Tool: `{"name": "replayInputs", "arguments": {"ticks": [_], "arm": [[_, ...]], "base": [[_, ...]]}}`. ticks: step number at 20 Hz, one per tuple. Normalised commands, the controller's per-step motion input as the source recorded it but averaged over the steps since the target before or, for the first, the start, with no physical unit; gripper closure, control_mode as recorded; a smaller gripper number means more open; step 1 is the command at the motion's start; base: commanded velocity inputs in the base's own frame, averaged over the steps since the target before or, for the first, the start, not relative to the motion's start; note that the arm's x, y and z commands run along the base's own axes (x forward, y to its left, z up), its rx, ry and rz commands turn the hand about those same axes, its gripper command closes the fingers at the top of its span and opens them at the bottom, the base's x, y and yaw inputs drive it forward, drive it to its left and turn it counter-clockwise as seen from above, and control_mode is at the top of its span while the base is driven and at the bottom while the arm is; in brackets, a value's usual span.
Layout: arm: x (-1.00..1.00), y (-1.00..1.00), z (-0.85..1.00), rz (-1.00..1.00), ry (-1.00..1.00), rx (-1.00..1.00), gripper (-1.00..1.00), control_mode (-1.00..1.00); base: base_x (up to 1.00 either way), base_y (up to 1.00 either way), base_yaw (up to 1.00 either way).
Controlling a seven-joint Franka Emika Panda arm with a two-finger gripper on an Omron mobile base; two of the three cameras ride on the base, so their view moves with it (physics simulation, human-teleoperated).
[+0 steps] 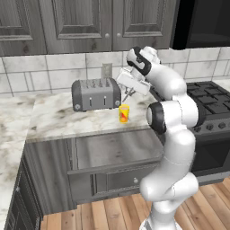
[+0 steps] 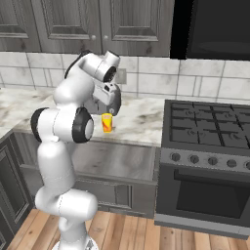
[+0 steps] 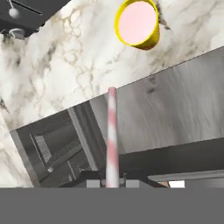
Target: Pick up the straw from the left drawer and put it inside the smoothie cup.
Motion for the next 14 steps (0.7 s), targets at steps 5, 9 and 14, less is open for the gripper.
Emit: {"name": "replayInputs", "arguments": {"ticks": [5,9,14], "arm": [[-0.41,0.00,-0.08,-0.57,0.25,0.02,1.00,-1.00],[-0.12,0.00,0.00,-0.63,0.36,0.03,1.00,-1.00],[0.05,0.00,0.00,-0.57,0.36,0.04,1.00,-1.00]], "base": [[0.00,0.00,0.00],[0.00,0.00,0.00],[0.00,0.00,0.00]]}}
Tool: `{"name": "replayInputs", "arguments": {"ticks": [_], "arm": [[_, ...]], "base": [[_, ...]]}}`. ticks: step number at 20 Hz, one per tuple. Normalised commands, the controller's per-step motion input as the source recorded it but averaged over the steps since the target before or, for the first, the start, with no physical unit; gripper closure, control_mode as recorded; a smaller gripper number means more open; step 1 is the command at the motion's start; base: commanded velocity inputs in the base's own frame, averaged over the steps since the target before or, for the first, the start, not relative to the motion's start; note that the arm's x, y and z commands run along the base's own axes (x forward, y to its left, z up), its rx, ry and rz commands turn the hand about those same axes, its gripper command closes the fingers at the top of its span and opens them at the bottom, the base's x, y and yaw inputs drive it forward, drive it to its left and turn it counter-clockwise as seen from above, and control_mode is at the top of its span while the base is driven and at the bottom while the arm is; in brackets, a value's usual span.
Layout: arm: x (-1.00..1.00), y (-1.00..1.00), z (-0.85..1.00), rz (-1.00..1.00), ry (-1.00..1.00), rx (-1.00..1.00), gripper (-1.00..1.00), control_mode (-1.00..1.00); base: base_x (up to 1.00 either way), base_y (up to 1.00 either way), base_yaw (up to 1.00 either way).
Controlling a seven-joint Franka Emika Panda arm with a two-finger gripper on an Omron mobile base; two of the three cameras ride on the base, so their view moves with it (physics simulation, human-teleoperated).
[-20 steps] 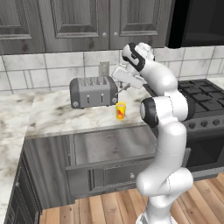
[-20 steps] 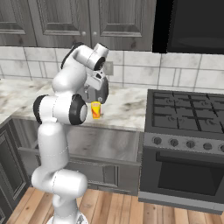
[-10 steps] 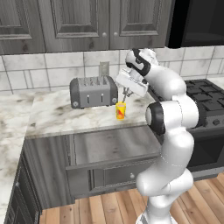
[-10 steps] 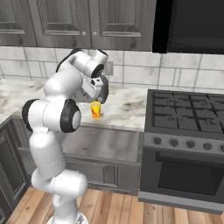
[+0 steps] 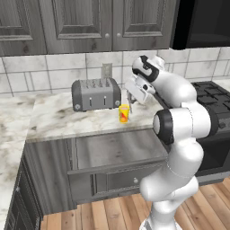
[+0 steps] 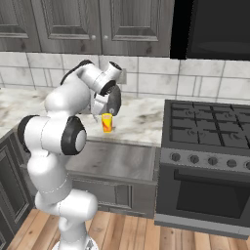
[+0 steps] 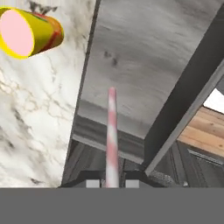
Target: Pick up the straw from the left drawer and put it inside the smoothie cup.
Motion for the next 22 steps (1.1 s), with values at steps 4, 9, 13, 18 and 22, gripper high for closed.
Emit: {"name": "replayInputs", "arguments": {"ticks": [4,9,13,18,22], "arm": [[0.52,0.00,0.00,-0.20,0.09,0.21,1.00,-1.00],[0.32,-0.13,0.00,-0.08,-0.01,0.22,1.00,-1.00],[0.22,-0.25,0.00,-0.08,-0.06,0.19,1.00,-1.00],[0.11,-0.15,0.00,-0.14,-0.03,0.02,1.00,-1.00],[0.20,-0.01,0.00,-0.14,0.00,0.00,1.00,-1.00]], "base": [[0.00,0.00,0.00],[0.00,0.00,0.00],[0.00,0.00,0.00],[0.00,0.00,0.00],[0.00,0.00,0.00]]}}
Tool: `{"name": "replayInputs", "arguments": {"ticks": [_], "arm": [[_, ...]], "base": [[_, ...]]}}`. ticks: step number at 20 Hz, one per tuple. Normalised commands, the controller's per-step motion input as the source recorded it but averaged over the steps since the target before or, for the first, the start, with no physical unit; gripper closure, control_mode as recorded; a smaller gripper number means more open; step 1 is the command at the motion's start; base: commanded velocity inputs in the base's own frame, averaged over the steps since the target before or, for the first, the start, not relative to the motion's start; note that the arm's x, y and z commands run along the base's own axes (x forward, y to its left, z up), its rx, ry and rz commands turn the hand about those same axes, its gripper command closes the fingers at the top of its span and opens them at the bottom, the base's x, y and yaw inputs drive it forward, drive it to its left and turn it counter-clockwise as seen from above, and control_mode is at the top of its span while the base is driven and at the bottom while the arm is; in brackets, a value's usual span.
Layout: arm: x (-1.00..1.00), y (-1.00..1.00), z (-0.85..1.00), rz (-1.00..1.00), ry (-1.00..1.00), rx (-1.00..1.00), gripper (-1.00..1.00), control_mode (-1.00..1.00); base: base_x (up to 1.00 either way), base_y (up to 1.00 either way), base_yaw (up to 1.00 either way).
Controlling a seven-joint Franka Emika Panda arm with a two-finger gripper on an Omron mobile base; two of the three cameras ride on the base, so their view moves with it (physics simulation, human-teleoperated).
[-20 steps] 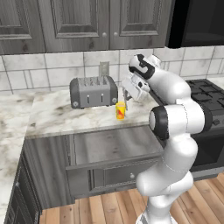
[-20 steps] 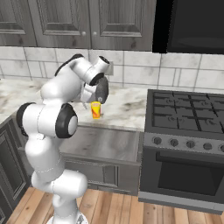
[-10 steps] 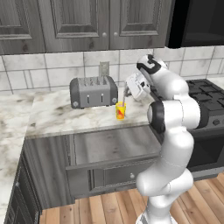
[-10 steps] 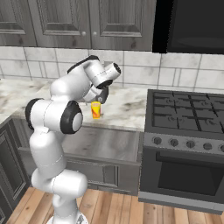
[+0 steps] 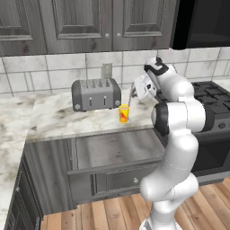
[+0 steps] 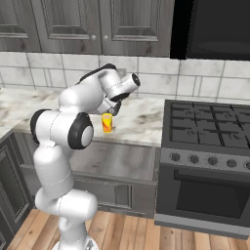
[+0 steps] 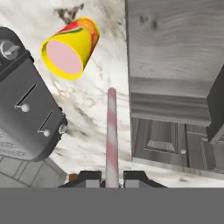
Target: Pick up the straw from the left drawer and put it inside the smoothie cup.
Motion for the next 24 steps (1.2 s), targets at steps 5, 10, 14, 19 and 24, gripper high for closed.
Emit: {"name": "replayInputs", "arguments": {"ticks": [5,10,14,19,24], "arm": [[0.21,0.00,-0.05,-0.12,0.00,0.00,1.00,-1.00],[0.10,0.00,-0.14,-0.08,0.00,0.00,1.00,-1.00],[0.11,0.00,-0.17,-0.06,0.00,0.00,1.00,-1.00],[0.18,0.00,-0.14,-0.06,0.00,0.00,1.00,-1.00],[0.28,0.00,-0.12,-0.06,0.00,0.00,1.00,-1.00]], "base": [[0.00,0.00,0.00],[0.00,0.00,0.00],[0.00,0.00,0.00],[0.00,0.00,0.00],[0.00,0.00,0.00]]}}
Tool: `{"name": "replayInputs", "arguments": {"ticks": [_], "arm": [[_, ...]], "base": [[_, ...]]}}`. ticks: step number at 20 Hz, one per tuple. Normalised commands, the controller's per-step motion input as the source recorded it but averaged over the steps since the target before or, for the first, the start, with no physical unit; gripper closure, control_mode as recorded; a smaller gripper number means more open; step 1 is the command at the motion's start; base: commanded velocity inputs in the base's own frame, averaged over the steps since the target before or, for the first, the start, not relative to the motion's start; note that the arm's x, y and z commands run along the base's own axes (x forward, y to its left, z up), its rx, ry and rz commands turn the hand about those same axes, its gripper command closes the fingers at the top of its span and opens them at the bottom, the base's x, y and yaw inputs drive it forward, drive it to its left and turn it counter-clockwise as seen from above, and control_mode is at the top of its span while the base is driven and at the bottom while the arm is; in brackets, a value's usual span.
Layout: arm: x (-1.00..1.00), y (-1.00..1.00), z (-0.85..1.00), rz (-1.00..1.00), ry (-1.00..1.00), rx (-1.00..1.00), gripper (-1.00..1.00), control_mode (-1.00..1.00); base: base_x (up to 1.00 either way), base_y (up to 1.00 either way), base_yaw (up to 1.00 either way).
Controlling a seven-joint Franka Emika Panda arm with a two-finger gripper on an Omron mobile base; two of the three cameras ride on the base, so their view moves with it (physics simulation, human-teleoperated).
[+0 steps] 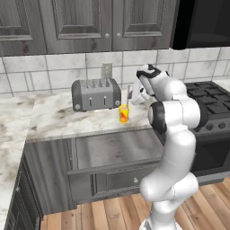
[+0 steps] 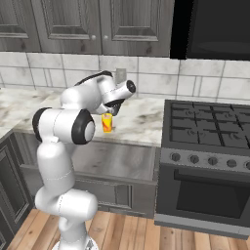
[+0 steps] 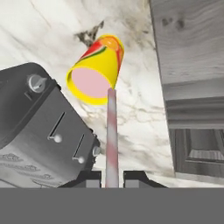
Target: Pick up the straw from the left drawer and put it inside the smoothie cup.
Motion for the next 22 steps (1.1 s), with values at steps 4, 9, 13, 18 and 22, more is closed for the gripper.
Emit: {"name": "replayInputs", "arguments": {"ticks": [4,9,13,18,22], "arm": [[0.29,0.00,-0.10,-0.06,0.03,0.00,1.00,-1.00],[0.27,0.00,-0.13,-0.05,0.06,0.00,1.00,-1.00],[0.24,0.00,-0.13,-0.06,0.09,0.00,1.00,-1.00],[0.23,0.00,-0.16,-0.06,0.10,0.00,1.00,-1.00],[0.26,0.00,-0.13,-0.07,0.07,0.00,1.00,-1.00]], "base": [[0.00,0.00,0.00],[0.00,0.00,0.00],[0.00,0.00,0.00],[0.00,0.00,0.00],[0.00,0.00,0.00]]}}
